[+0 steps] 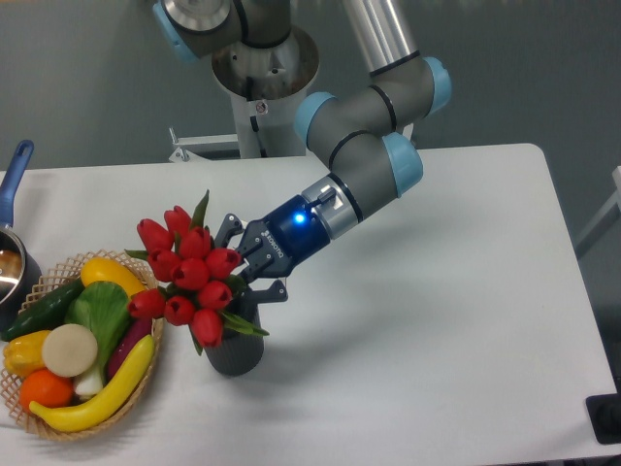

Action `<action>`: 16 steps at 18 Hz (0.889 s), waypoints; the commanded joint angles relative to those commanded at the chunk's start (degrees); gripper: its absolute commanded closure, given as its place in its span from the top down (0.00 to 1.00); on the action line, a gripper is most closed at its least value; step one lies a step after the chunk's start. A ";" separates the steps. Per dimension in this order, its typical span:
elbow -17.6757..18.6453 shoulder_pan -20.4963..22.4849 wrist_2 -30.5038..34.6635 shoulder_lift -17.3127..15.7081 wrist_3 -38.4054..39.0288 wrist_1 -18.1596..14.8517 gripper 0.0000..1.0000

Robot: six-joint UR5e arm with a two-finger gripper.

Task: Insert the flowers into the vase
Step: 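Push the tulip stems down into the vase, straightening the bunch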

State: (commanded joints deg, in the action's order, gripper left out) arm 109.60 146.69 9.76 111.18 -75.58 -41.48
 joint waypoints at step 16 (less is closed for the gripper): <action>1.94 0.97 1.58 1.14 -4.58 0.00 0.37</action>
State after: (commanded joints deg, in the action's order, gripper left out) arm 111.53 147.66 11.34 112.32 -80.15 -41.48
